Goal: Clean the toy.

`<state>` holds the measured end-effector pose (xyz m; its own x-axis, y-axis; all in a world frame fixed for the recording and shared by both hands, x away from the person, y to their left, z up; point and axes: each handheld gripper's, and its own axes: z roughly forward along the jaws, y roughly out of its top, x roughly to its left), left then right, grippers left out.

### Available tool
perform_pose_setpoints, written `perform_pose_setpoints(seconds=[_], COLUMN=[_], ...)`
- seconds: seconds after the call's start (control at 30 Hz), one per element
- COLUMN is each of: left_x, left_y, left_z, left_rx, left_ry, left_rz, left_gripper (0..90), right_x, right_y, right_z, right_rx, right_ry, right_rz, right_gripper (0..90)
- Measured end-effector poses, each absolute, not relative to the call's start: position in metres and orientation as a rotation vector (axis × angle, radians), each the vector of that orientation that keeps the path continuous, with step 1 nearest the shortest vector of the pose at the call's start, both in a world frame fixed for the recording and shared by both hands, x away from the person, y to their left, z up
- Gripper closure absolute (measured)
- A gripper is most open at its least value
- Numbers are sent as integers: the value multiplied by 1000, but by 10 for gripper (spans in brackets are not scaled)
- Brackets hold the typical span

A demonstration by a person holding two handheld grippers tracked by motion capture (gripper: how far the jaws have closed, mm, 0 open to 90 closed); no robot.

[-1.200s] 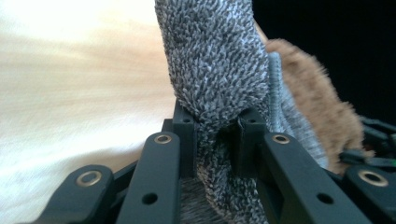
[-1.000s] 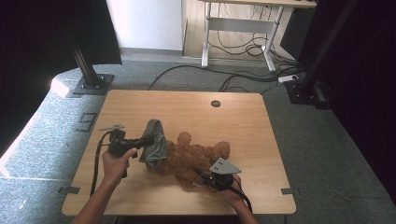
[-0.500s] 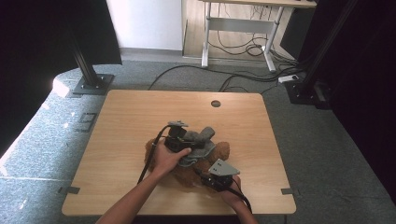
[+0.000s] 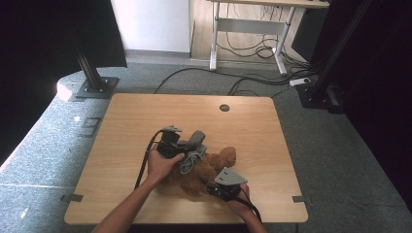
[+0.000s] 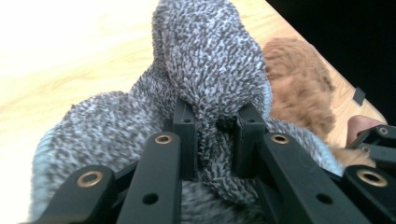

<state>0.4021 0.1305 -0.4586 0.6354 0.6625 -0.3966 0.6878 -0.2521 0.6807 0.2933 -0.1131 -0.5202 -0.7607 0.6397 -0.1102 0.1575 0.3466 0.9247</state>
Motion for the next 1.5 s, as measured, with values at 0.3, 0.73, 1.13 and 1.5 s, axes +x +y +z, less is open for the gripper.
perform_pose_setpoints(seconds=[0.3, 0.73, 1.13, 1.5], left_x=[383, 360, 332, 323], left_y=[150, 238, 248, 235], left_z=[-453, -449, -440, -456], left_rx=[1919, 1763, 1819, 1848], left_ry=[1017, 1102, 1043, 1021], left_rz=[-36, -11, 46, 74], left_gripper=[752, 750, 752, 758], right_x=[283, 284, 285, 286], right_y=[-112, -112, -112, -118], right_z=[-522, -522, -523, -520], right_rx=[680, 710, 727, 790], right_ry=[2166, 2152, 2147, 2157], right_rz=[1402, 1395, 1404, 1476], right_gripper=[580, 584, 583, 410])
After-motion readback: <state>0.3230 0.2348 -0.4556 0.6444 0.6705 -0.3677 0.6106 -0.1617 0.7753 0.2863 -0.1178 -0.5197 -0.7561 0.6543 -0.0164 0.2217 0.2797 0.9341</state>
